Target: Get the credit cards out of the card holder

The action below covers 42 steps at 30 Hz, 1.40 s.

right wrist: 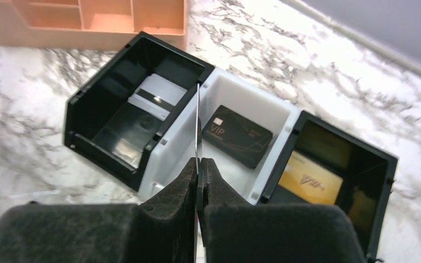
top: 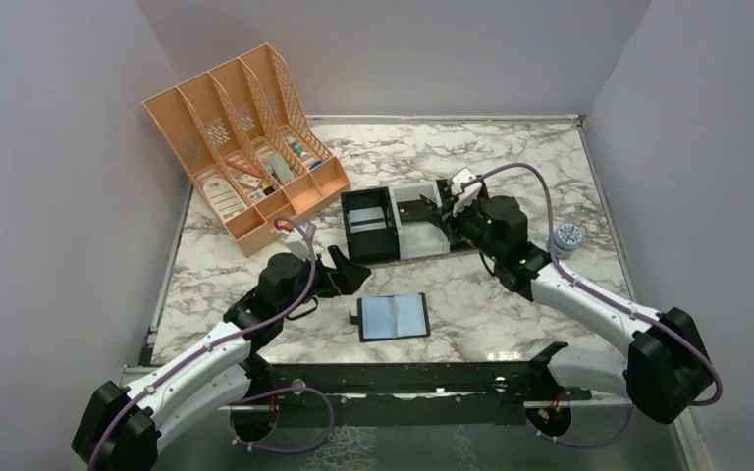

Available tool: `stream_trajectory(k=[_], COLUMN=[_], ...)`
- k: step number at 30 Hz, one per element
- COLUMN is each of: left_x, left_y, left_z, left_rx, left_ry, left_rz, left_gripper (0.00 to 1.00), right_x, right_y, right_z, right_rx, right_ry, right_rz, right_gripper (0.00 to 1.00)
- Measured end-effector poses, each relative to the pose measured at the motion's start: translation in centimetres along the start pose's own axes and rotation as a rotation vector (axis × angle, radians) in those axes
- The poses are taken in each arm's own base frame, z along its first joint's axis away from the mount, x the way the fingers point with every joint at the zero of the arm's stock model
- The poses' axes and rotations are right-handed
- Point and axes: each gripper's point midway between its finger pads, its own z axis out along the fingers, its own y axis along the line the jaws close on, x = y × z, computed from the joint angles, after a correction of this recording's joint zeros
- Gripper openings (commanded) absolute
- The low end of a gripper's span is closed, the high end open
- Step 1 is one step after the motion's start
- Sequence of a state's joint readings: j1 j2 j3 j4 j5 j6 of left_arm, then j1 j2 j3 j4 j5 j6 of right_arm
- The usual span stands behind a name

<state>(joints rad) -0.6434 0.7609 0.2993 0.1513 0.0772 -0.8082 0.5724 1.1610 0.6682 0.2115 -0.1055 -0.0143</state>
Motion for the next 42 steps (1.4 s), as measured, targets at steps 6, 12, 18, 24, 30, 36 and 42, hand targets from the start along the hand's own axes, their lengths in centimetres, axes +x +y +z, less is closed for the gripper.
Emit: stream_trajectory(k=[6, 12, 18, 24, 30, 36, 42], left_x=[0.1, 0.3, 0.7, -0.1, 0.0, 0.3, 0.3], left_y=[0.4, 0.8, 1.4, 1.1, 1.8, 2.3, 2.5], left_z=[0.0, -0.1, -0.5, -1.2, -1.6, -1.6, -1.2], left_rx=[-0.017, -0.037, -0.071, -0.078, -0.113, -0.139, -0.162], left_ry=[0.001, 0.012, 0.033, 0.012, 0.015, 0.031, 0.049], left_rz=[-0.001, 0.001, 0.011, 0.023, 0.035, 0.041, 0.053], left_gripper=[0.99, 0.99, 0.99, 0.99, 0.99, 0.99, 0.99], right_x=[1.7, 3.0, 1.7, 4.2, 5.6, 7.7, 9.4], right_y=[1.4, 0.8, -0.2, -1.1, -2.2, -2.8, -3.5], right_z=[2.7, 4.3, 6.1, 7.8, 9.3, 11.5, 12.4], right_rx=[0.004, 0.046, 0.082, 0.054, 0.055, 0.044, 0.044], right_ry=[0.028, 0.066, 0.063, 0.167, 0.222, 0.273, 0.308], right_rz=[-0.353, -0.572, -0.717, -0.782, -0.793, -0.825, -0.864], right_gripper=[0.01, 0.01, 0.01, 0.01, 0.01, 0.01, 0.02])
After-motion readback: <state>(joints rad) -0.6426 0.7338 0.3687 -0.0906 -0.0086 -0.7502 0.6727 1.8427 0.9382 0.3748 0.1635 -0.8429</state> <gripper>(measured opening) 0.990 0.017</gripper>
